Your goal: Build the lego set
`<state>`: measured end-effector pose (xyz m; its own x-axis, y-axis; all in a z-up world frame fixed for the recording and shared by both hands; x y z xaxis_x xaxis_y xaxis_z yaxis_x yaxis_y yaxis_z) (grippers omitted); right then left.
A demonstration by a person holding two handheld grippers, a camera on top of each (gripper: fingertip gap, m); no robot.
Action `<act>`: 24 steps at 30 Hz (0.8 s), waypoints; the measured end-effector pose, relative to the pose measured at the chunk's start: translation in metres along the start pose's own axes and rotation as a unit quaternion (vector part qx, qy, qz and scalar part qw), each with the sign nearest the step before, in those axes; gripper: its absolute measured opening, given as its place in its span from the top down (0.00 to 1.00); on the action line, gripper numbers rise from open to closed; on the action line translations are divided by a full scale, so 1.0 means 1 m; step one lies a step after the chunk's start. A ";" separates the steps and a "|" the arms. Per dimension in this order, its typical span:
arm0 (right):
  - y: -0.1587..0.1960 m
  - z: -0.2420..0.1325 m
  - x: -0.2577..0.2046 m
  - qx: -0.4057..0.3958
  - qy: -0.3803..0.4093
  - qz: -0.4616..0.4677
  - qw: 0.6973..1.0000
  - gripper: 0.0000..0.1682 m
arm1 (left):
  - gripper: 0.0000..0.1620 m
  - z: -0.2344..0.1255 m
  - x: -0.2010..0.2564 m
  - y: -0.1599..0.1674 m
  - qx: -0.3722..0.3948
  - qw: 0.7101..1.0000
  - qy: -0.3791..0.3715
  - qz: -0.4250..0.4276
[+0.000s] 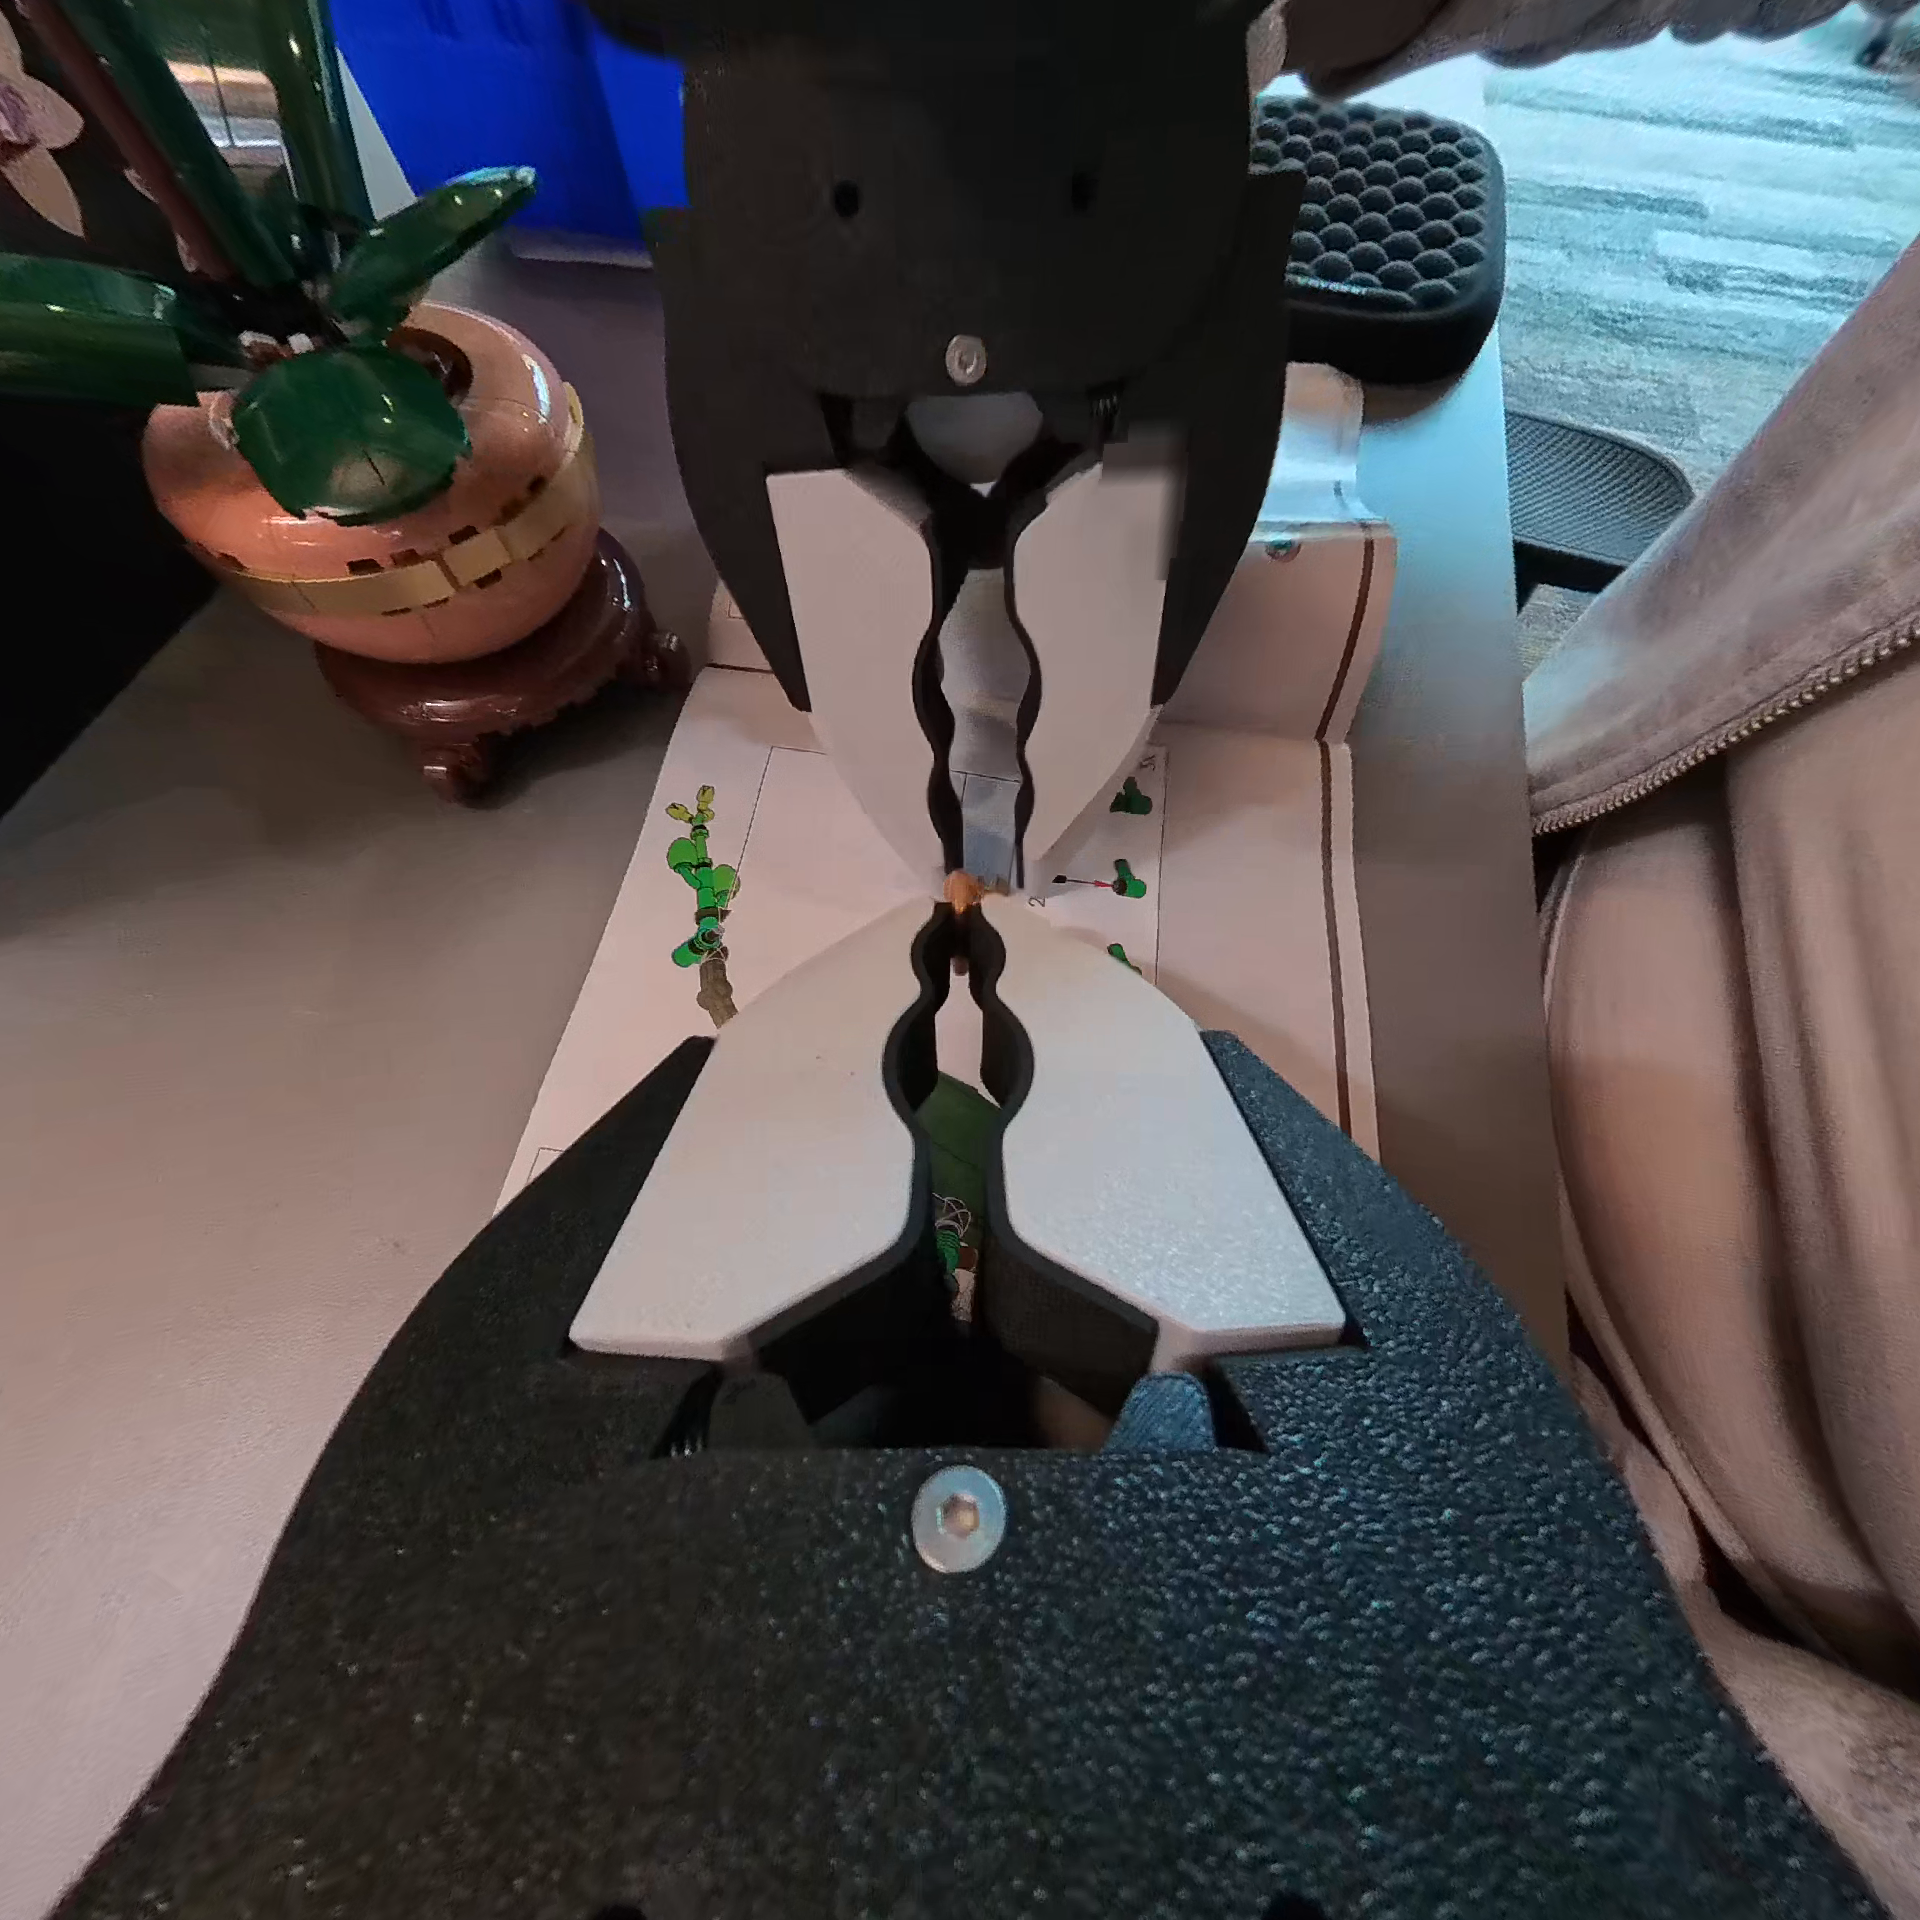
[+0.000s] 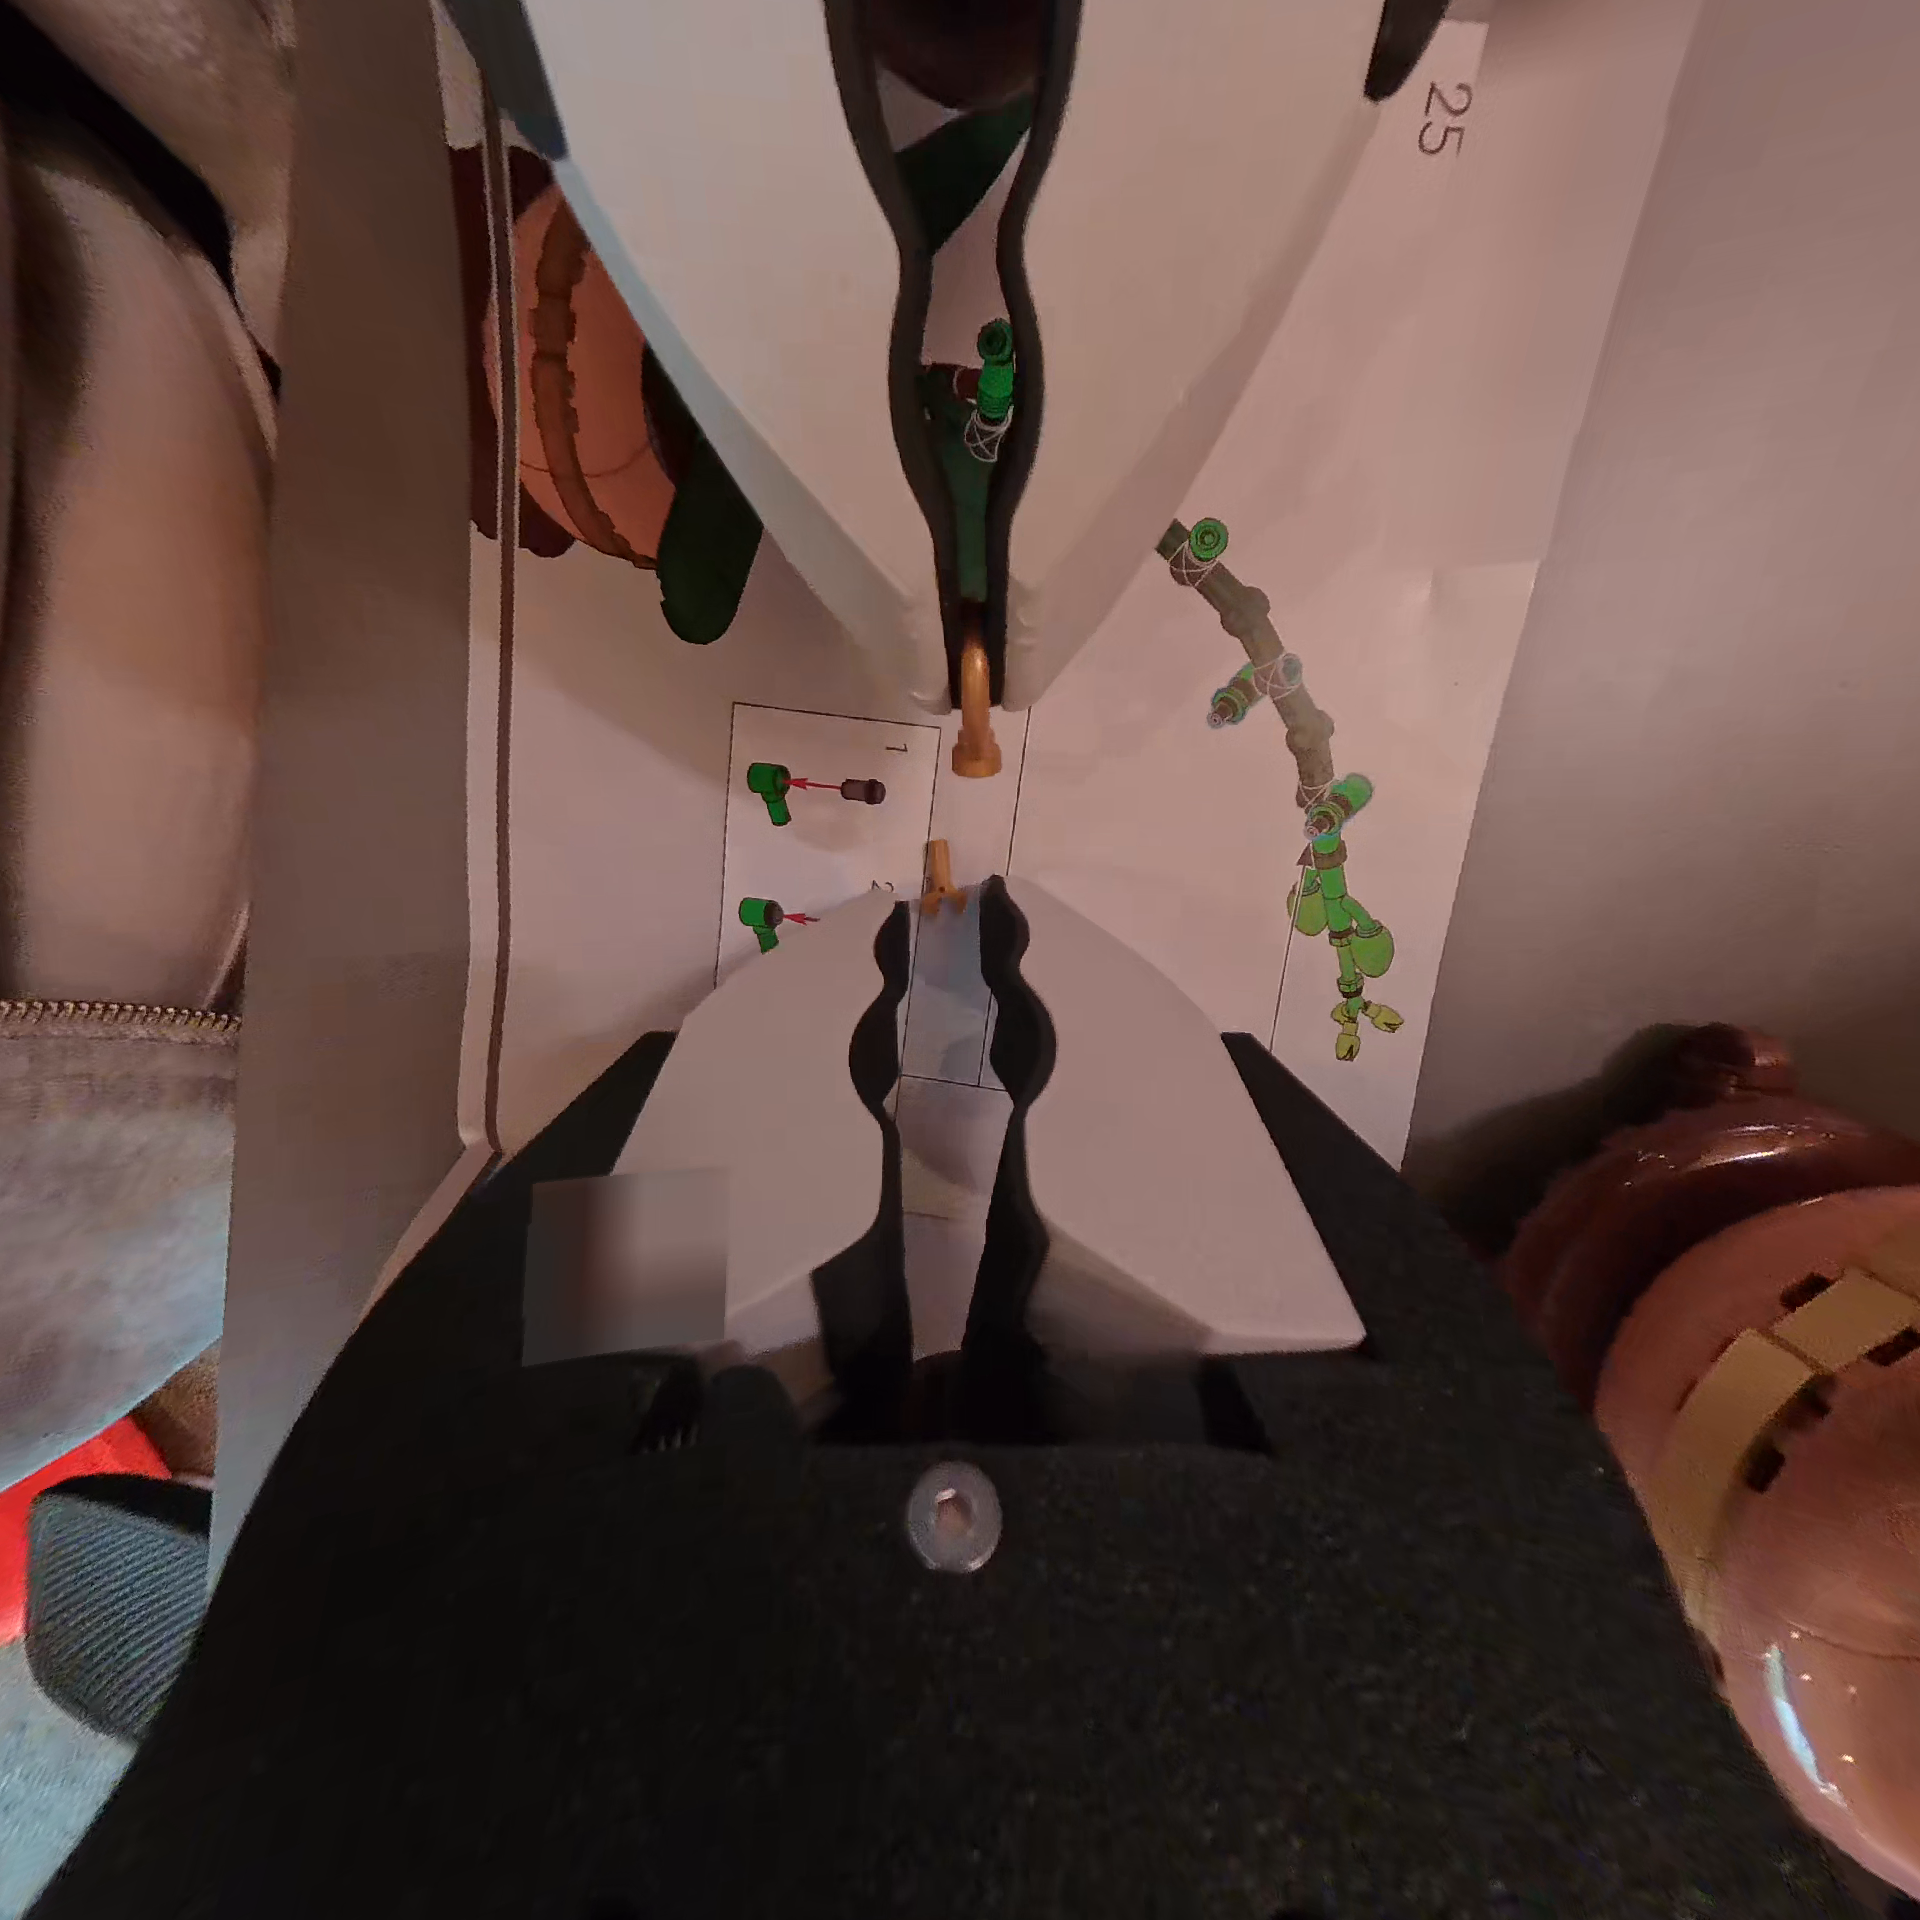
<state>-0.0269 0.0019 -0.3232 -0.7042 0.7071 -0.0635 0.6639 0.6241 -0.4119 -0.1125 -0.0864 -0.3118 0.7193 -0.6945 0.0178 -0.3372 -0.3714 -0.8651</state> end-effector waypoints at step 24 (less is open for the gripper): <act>0.006 -0.019 -0.004 0.002 0.008 0.041 0.999 0.96 | 0.99 -0.008 -0.005 -0.003 0.041 0.999 -0.013 -0.019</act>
<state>-0.0150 0.0096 -0.3080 -0.6438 0.7606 -0.0832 0.7181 0.5631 -0.4091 -0.1196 -0.0868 -0.3053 0.7469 -0.6638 0.0383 -0.2594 -0.3439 -0.9025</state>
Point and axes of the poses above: each gripper's, where its closed fingertips meet, z out along the fingers, y out of its underside, x = y × z across the jaws, the point moved 8 cm from there along -z, back along the fingers, and after that the axes turned 1 degree about x, right-handed, at the moved point
